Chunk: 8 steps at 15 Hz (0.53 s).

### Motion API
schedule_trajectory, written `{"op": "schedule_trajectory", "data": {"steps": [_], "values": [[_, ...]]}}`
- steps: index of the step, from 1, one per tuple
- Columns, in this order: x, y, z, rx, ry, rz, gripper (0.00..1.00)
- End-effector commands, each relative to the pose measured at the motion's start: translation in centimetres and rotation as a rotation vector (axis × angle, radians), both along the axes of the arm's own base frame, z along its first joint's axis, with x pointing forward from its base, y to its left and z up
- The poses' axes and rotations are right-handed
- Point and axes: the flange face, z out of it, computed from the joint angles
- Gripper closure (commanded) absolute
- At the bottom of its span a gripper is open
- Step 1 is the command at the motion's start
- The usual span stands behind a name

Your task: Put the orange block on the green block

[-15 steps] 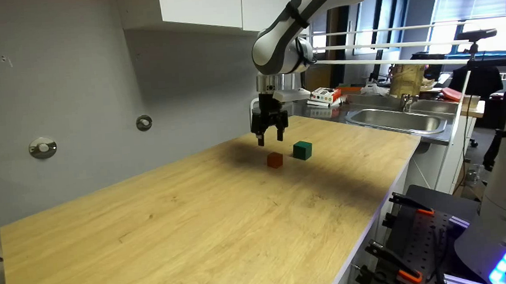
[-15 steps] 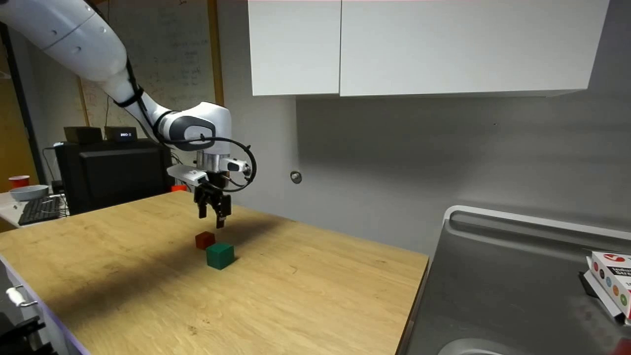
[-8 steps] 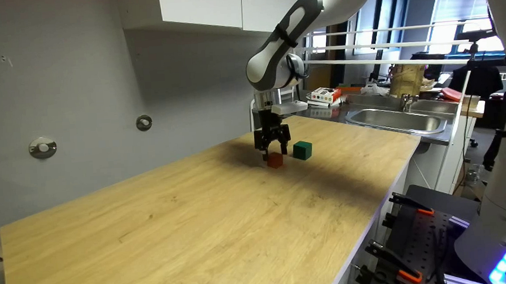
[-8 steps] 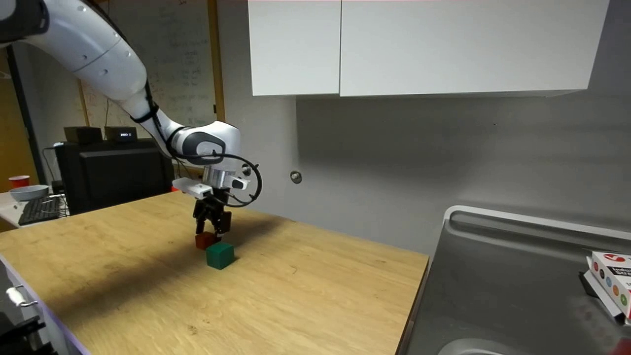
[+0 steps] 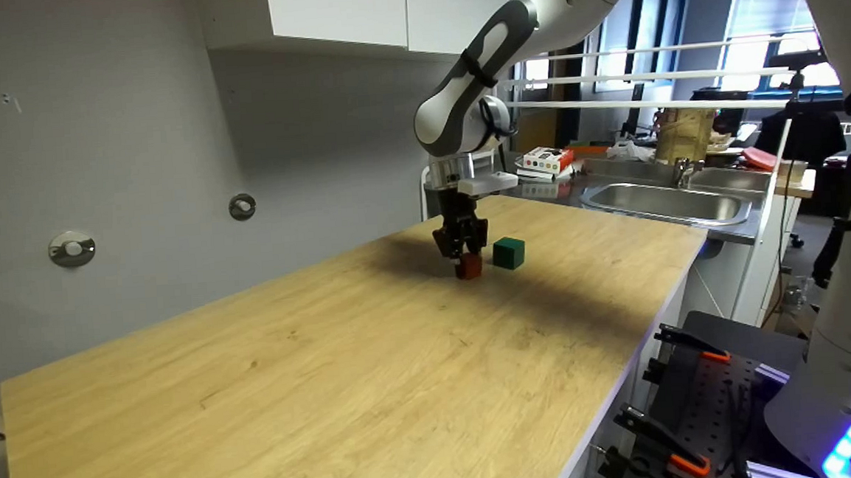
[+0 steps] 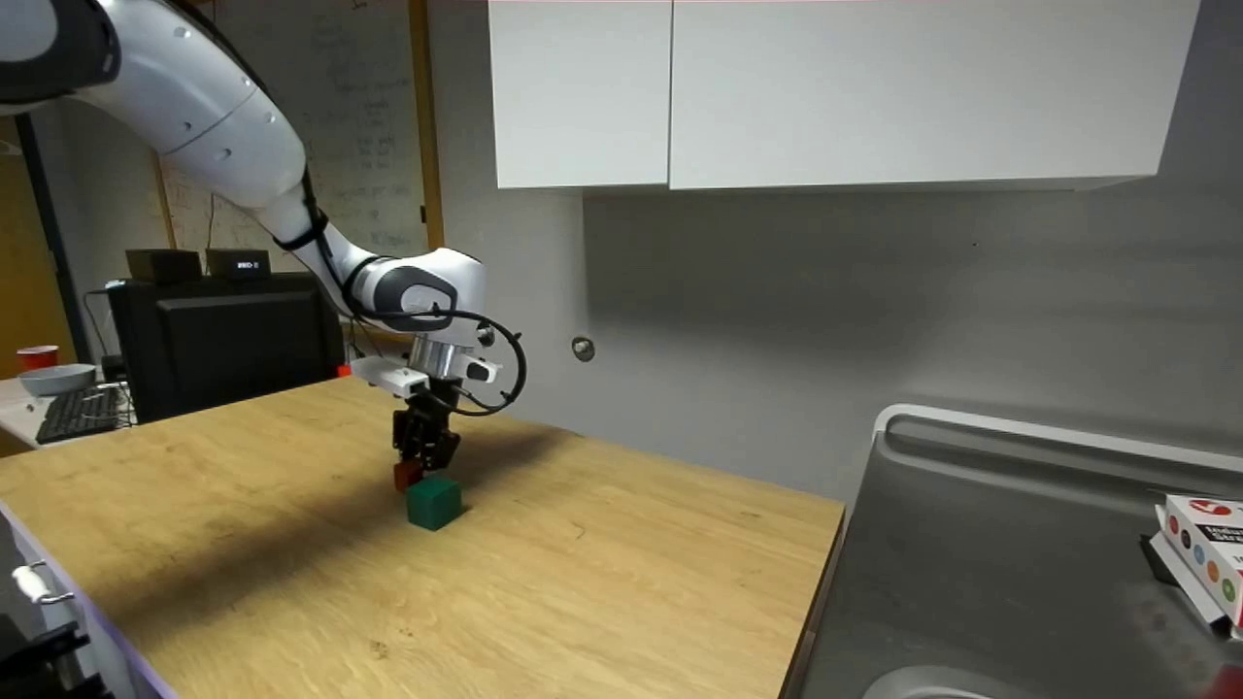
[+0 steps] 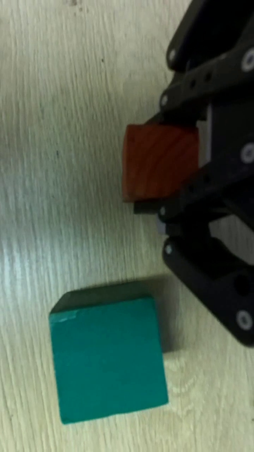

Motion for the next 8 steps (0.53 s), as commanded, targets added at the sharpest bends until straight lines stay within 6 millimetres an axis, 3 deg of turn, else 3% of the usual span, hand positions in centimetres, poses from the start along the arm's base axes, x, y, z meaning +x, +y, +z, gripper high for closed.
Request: {"op": "schedule_trajectory", "data": {"steps": [1, 8], "values": [[0.3, 0.1, 0.9, -0.012, 0.004, 0.012, 0.82], [-0.1, -0.9, 2.8, 0.008, -0.044, -0.027, 0.82]]}}
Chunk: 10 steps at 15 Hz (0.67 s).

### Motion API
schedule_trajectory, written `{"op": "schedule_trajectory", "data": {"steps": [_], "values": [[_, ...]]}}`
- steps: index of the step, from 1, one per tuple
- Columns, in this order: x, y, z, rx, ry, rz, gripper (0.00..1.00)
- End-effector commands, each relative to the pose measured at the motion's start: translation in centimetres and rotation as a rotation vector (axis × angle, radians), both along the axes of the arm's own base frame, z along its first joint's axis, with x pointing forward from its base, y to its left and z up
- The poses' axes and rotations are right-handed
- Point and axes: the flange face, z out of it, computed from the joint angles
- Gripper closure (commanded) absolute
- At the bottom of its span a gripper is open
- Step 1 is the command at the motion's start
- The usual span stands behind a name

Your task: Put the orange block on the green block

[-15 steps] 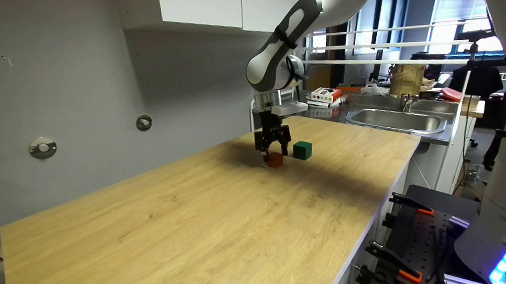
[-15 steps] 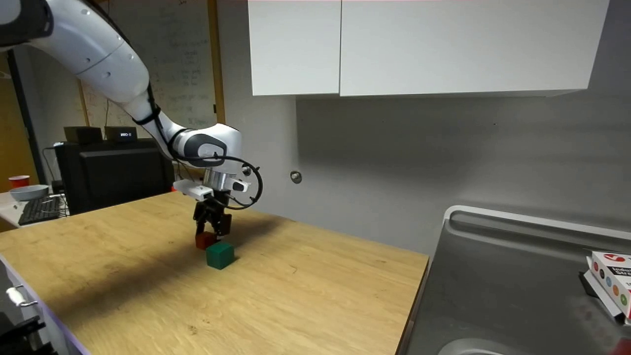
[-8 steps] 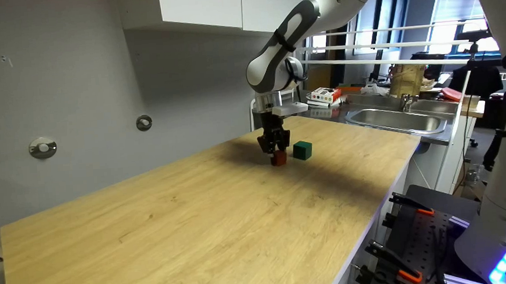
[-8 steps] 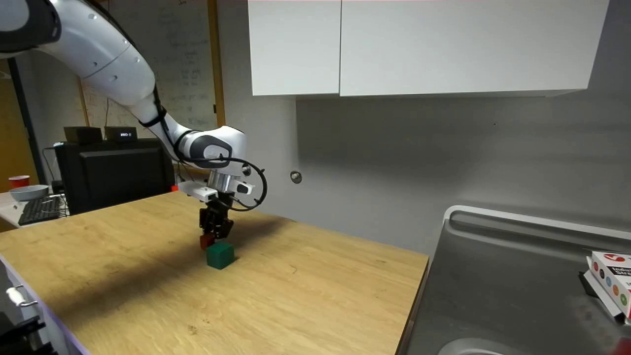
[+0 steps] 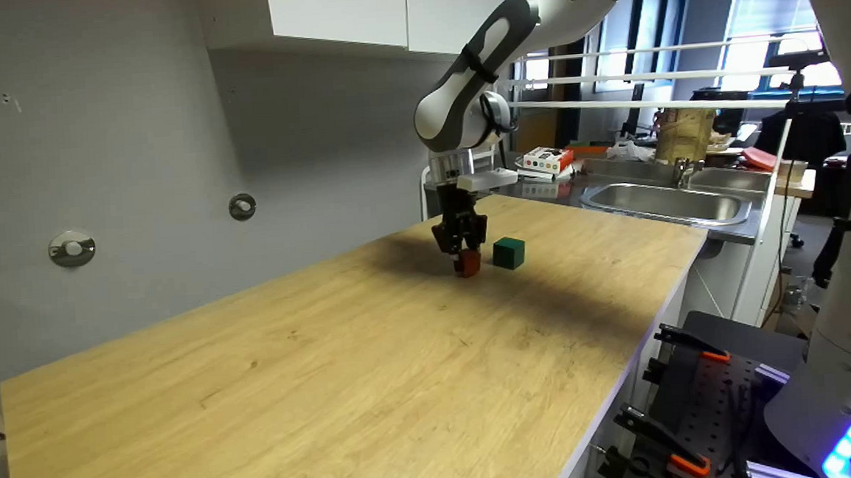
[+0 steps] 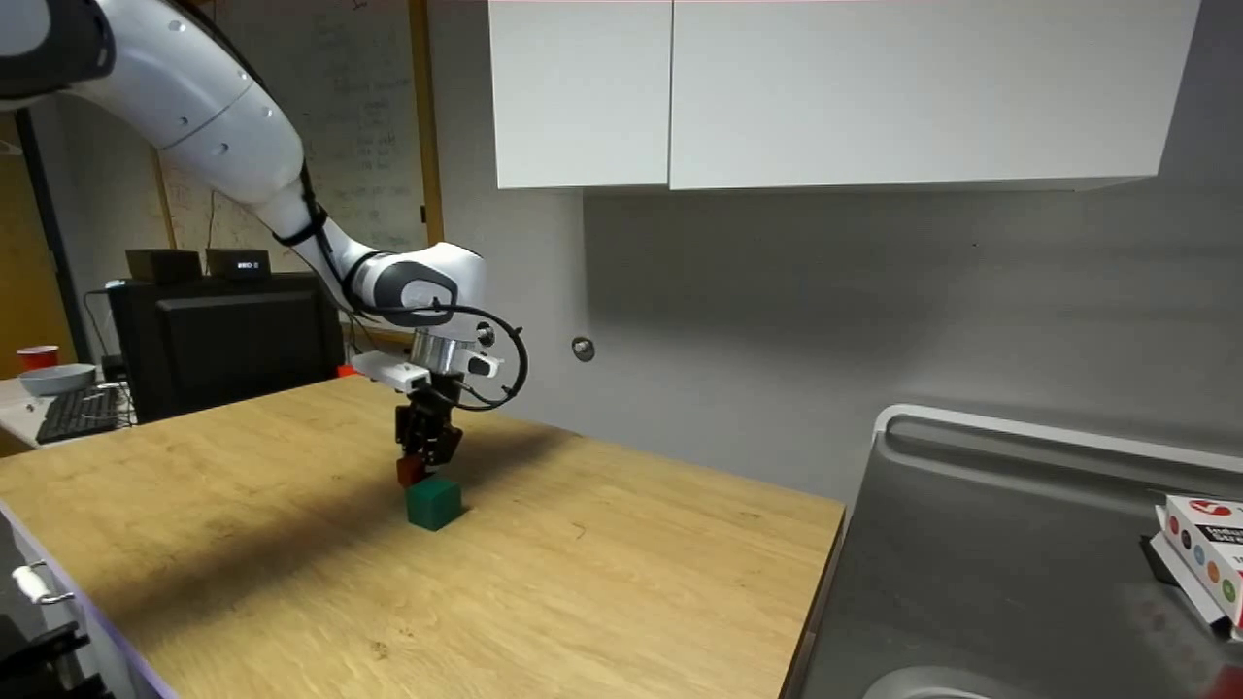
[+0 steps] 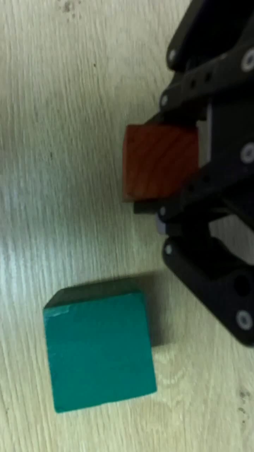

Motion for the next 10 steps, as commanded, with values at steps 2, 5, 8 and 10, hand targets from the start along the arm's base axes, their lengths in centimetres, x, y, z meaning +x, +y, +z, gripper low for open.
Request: {"op": "schedule_trajectory", "data": {"steps": [2, 5, 8, 10], "values": [[-0.4, -1.5, 2.8, 0.019, -0.049, -0.042, 0.82], [-0.7, -3.1, 4.1, 0.044, -0.080, -0.089, 0.82], [-1.2, -4.6, 5.2, 0.071, -0.109, -0.143, 0.82], [-1.8, -5.6, 5.7, 0.085, -0.127, -0.176, 0.82]]}}
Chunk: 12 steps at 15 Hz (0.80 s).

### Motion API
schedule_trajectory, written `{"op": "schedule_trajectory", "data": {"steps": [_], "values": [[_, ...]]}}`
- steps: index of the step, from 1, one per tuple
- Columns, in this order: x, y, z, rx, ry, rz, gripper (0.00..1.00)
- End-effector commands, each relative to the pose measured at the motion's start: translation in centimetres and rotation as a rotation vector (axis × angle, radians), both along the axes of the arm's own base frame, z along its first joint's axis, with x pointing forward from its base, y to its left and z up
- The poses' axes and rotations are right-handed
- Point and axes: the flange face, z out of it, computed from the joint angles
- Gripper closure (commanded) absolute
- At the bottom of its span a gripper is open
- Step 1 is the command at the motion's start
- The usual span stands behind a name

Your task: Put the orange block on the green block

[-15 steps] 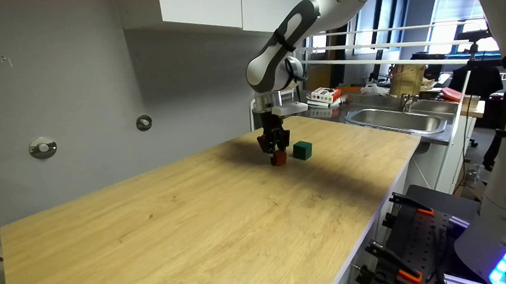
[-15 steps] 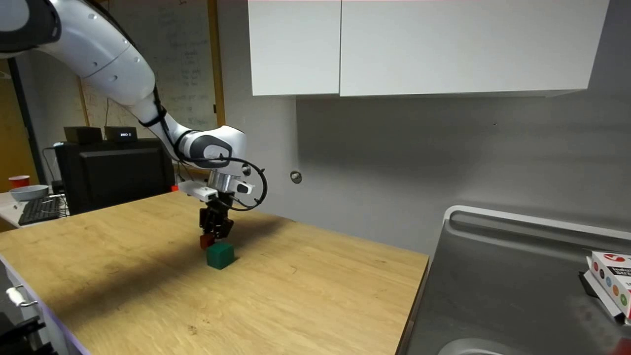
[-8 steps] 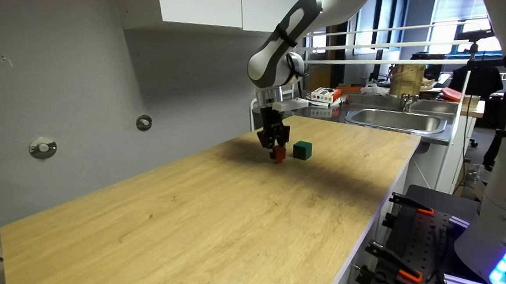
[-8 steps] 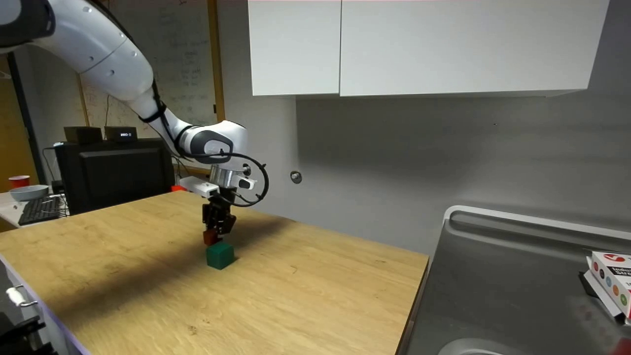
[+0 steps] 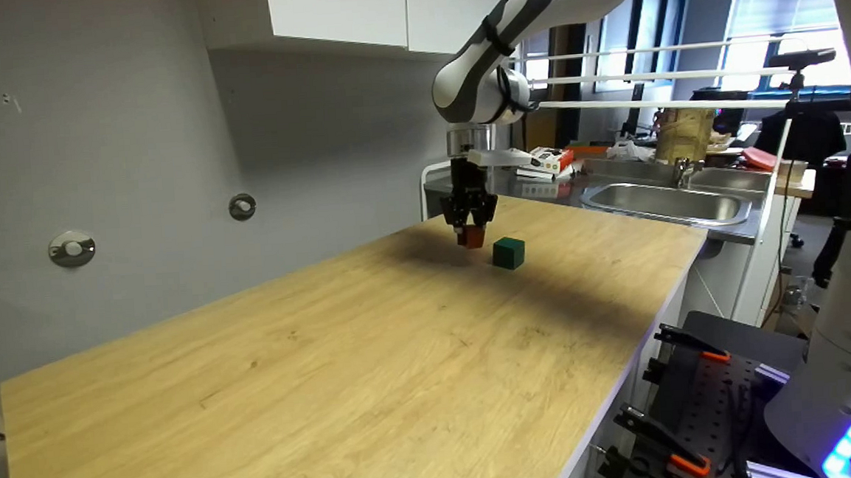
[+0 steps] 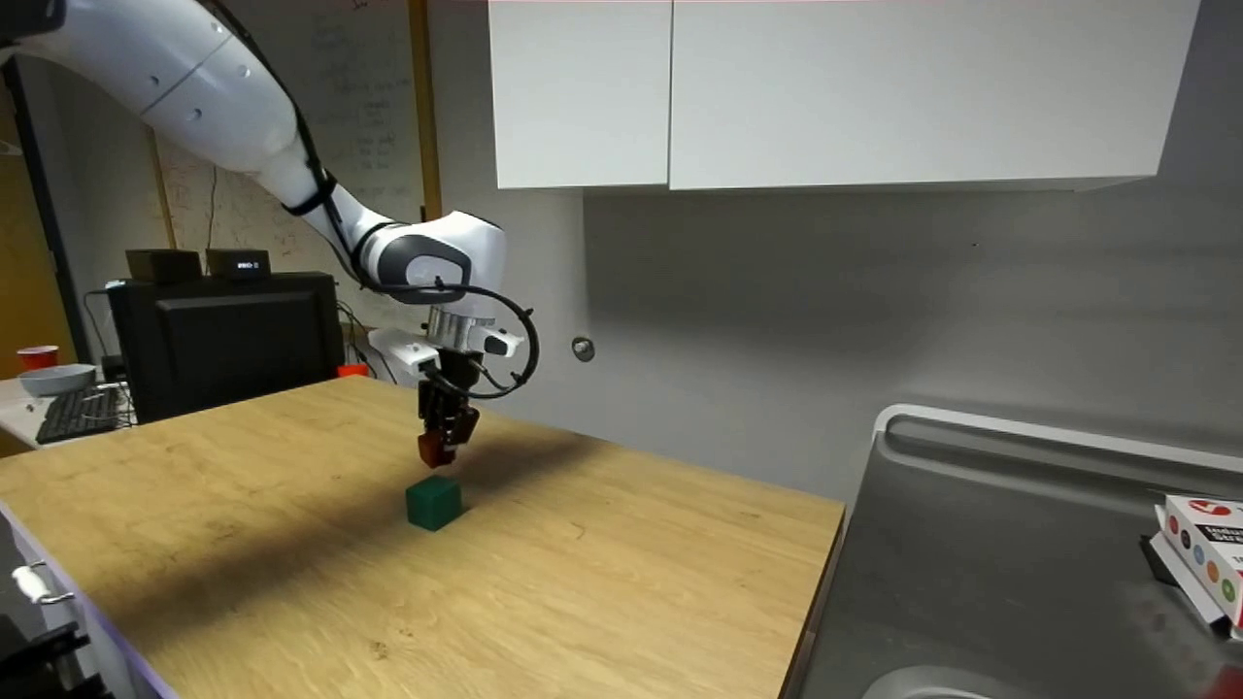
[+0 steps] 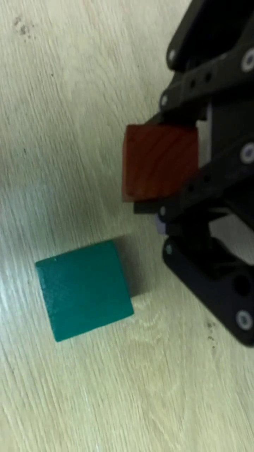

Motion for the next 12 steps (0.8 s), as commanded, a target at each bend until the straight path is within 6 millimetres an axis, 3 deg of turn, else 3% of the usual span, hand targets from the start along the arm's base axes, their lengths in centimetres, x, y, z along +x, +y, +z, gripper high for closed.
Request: {"op": "schedule_trajectory", "data": {"steps": [1, 12], "values": [[-1.7, -1.5, 1.6, 0.035, -0.044, -0.050, 0.82], [-6.6, -6.4, 1.2, 0.080, -0.045, -0.202, 0.82]]}}
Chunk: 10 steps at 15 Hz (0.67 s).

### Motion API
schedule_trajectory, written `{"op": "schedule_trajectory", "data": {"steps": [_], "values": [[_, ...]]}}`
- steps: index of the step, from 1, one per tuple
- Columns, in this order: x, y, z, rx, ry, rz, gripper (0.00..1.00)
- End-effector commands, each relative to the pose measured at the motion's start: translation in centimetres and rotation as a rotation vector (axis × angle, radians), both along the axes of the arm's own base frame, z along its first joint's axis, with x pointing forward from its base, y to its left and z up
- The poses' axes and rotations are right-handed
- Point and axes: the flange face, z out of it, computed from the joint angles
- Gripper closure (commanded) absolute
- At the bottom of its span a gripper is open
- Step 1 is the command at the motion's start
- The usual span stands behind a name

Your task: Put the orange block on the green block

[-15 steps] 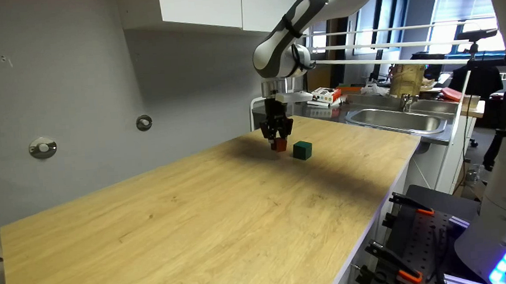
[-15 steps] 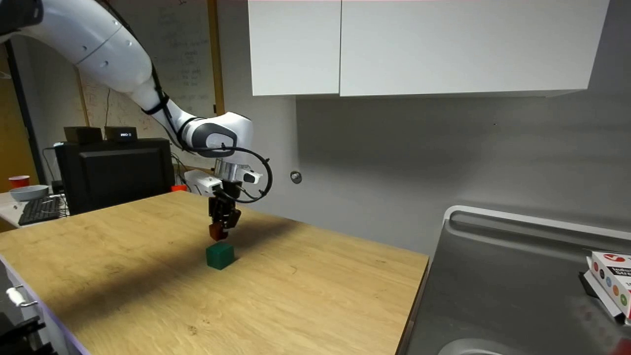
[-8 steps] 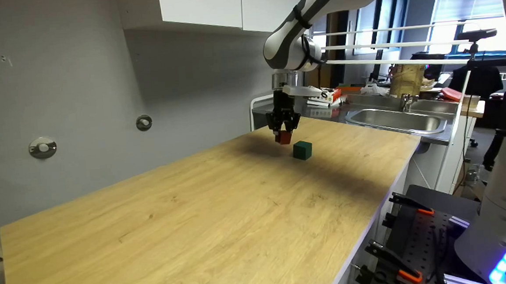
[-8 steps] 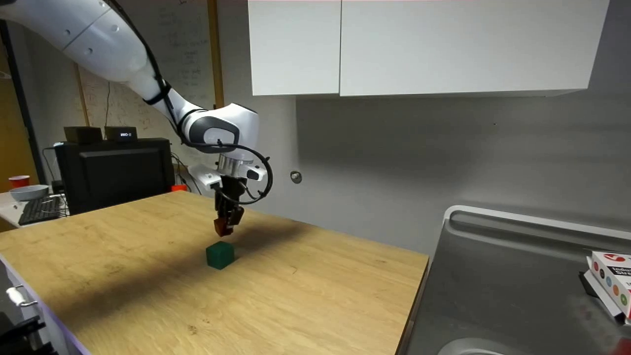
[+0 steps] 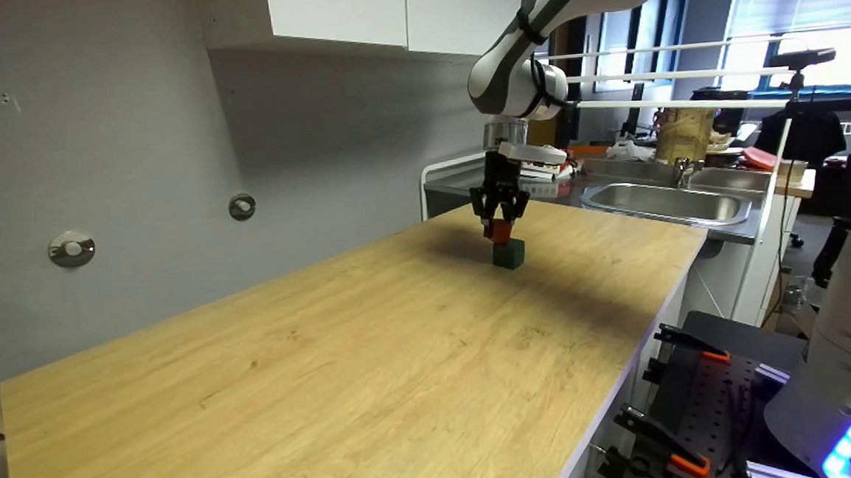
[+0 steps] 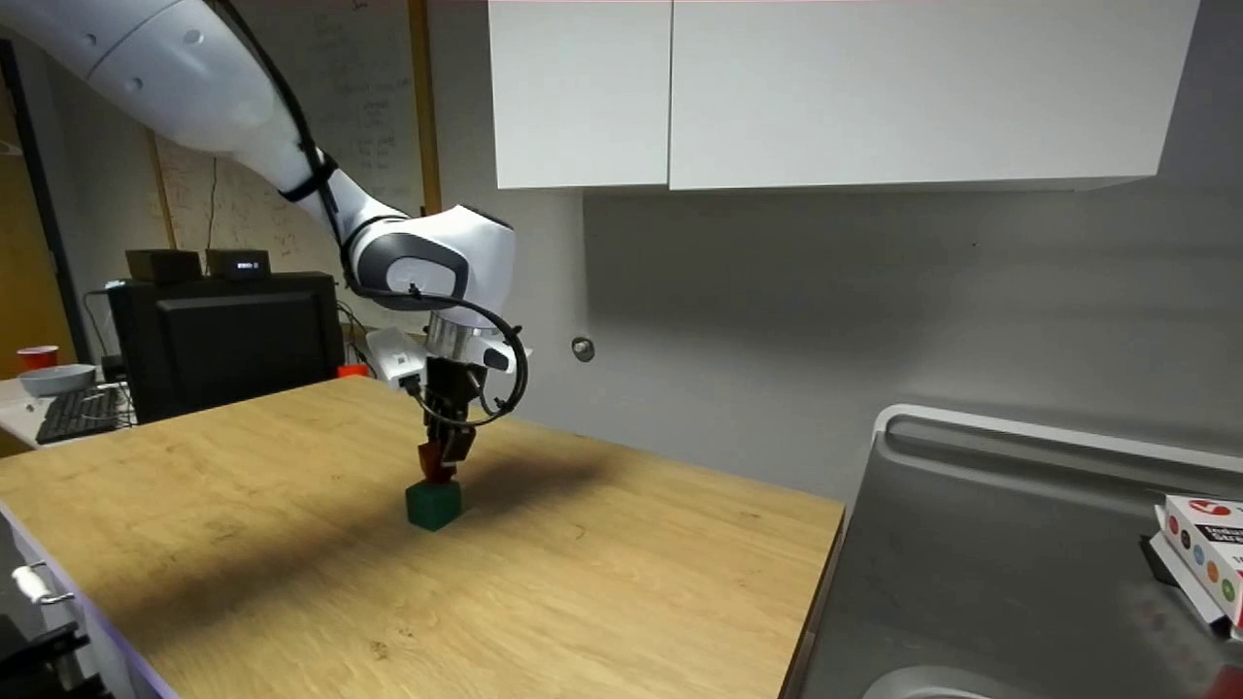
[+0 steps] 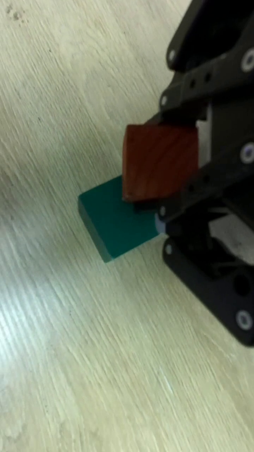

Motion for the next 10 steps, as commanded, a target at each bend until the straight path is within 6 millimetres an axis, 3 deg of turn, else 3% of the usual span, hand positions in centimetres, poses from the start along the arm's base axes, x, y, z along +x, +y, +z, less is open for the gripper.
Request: {"op": "schedule_trajectory", "data": {"steps": [1, 10], "values": [[-2.2, -1.0, 0.5, 0.021, -0.021, -0.033, 0.82], [-3.2, -1.4, 0.2, 0.016, 0.004, -0.053, 0.82]]}}
